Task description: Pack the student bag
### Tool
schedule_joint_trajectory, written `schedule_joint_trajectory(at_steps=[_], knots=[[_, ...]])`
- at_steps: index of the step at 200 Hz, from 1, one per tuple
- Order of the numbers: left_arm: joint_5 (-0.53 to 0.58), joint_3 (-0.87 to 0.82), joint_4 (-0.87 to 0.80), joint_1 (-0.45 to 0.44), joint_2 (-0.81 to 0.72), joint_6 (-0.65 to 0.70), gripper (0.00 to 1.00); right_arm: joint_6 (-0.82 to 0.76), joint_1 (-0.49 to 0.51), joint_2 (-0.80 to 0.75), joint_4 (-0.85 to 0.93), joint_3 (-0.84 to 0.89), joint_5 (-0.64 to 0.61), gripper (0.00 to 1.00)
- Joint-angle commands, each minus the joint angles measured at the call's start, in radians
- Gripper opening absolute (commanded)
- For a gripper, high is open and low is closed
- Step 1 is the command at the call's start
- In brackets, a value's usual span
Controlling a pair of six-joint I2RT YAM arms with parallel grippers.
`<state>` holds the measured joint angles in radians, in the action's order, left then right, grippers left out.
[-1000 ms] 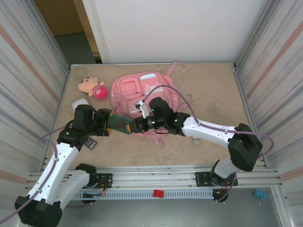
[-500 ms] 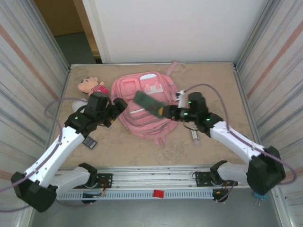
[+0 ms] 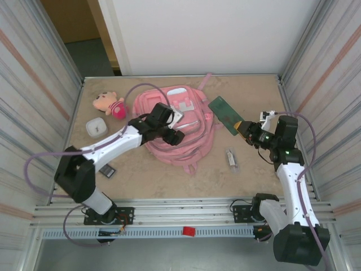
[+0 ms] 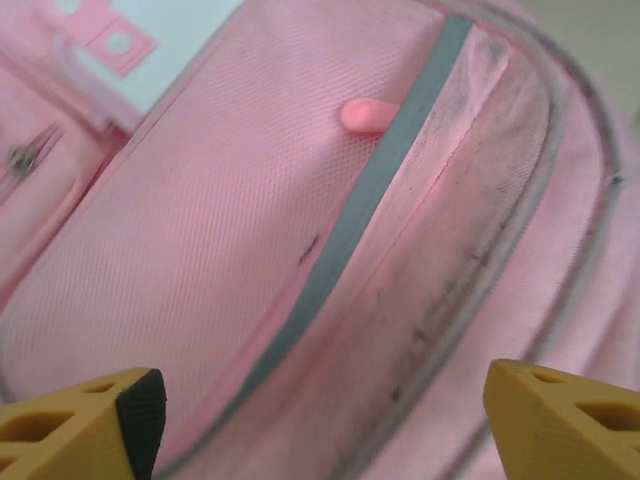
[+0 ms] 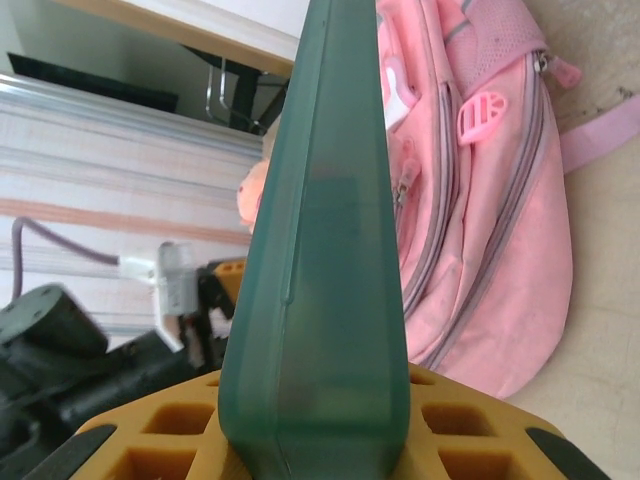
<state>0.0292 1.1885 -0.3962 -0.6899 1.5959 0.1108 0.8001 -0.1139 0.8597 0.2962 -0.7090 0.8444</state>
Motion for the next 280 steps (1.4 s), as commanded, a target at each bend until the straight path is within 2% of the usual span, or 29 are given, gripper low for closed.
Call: schedule_joint_trajectory(at_steps=[1,20,48,76,120,127,135,145,158,176,186,207,239,258,280], knots=[[-0.005,0.078,0.036,-0.005,0.072,0.259,0.9,-0.024,-0.008,-0.027,0.034,0.015,0.066,0.19],[-0.015,0.109,0.031,-0.005,0.129,0.272,0.93,-0.025,-0.009,-0.034,0.043,0.017,0.064,0.19],[-0.032,0.114,0.036,-0.004,0.16,0.268,0.92,-0.027,-0.009,-0.046,0.054,0.016,0.056,0.19],[-0.149,0.063,0.05,-0.007,0.115,0.292,0.95,-0.026,-0.015,-0.053,0.06,0.019,0.053,0.19],[0.027,0.035,0.067,-0.004,0.153,0.307,0.92,-0.024,-0.016,-0.05,0.06,0.012,0.062,0.19],[0.085,0.041,0.068,-0.006,0.17,0.306,0.86,-0.024,-0.018,-0.051,0.062,0.012,0.065,0.19],[0.144,0.055,0.057,-0.005,0.184,0.29,0.73,-0.024,-0.022,-0.054,0.064,0.016,0.069,0.19],[0.155,0.069,0.042,-0.005,0.174,0.266,0.59,-0.023,-0.039,-0.059,0.071,0.027,0.078,0.18],[0.091,0.08,0.028,-0.005,0.127,0.226,0.47,-0.018,-0.083,-0.064,0.096,0.046,0.094,0.18],[-0.012,0.111,0.0,-0.004,0.035,0.113,0.19,-0.008,-0.157,-0.075,0.128,0.073,0.129,0.19],[-0.059,0.129,-0.007,-0.003,-0.01,0.051,0.11,-0.007,-0.191,-0.083,0.144,0.083,0.145,0.19],[-0.143,0.151,0.003,0.016,-0.082,-0.049,0.05,-0.021,-0.212,-0.101,0.189,0.088,0.173,0.2],[-0.222,0.207,-0.021,0.081,-0.109,-0.142,0.03,-0.009,-0.188,-0.146,0.226,0.093,0.261,0.21],[-0.275,0.235,-0.019,0.105,-0.11,-0.183,0.02,0.047,-0.089,-0.181,0.204,0.098,0.259,0.23],[-0.302,0.273,-0.017,0.118,-0.104,-0.226,0.03,0.187,0.082,-0.213,0.091,0.129,0.137,0.23]])
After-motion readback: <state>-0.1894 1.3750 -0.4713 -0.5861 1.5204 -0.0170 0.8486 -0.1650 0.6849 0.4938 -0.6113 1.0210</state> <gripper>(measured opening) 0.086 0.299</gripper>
